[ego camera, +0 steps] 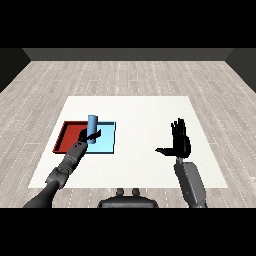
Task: Pick the blue can and put it in the blue box
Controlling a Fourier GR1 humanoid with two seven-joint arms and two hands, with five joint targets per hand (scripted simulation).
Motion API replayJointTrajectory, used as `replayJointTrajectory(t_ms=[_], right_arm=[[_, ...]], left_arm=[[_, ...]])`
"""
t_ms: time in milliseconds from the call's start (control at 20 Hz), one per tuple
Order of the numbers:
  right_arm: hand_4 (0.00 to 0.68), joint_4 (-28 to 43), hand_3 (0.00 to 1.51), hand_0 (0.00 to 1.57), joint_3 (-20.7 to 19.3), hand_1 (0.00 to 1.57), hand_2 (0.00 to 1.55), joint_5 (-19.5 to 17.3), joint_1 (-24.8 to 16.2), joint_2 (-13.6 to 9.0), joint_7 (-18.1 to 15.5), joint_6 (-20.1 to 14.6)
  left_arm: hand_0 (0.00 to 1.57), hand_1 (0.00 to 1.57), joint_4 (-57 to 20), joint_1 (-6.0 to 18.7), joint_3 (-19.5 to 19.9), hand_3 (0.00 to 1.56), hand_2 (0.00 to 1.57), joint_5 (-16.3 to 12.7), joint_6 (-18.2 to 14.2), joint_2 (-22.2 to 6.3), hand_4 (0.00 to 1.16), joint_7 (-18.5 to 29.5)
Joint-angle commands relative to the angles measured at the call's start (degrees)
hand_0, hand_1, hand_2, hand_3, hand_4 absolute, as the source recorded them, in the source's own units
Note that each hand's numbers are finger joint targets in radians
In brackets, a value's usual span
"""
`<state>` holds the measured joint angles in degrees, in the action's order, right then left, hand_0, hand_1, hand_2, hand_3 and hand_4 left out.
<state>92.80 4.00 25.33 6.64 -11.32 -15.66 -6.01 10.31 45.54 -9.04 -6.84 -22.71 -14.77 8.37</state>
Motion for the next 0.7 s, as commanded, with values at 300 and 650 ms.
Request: replayJointTrajectory(t_ms=[300, 650], right_arm=[[0.000, -4.16, 0.00, 0.00, -1.90, 0.00, 0.00, 1.13, -0.38, -0.01, -1.92, 3.00], [0.000, -1.93, 0.00, 0.00, -1.16, 0.00, 0.00, 0.49, -2.77, 0.72, -3.58, 3.73]], left_arm=[[1.54, 1.54, -8.77, -0.50, -1.07, 0.34, 1.42, 2.76, 3.87, 2.95, 0.84, -4.22], [0.00, 0.00, -9.72, -0.82, -1.62, 0.00, 0.00, 4.24, 2.56, 4.76, 0.59, -5.47]])
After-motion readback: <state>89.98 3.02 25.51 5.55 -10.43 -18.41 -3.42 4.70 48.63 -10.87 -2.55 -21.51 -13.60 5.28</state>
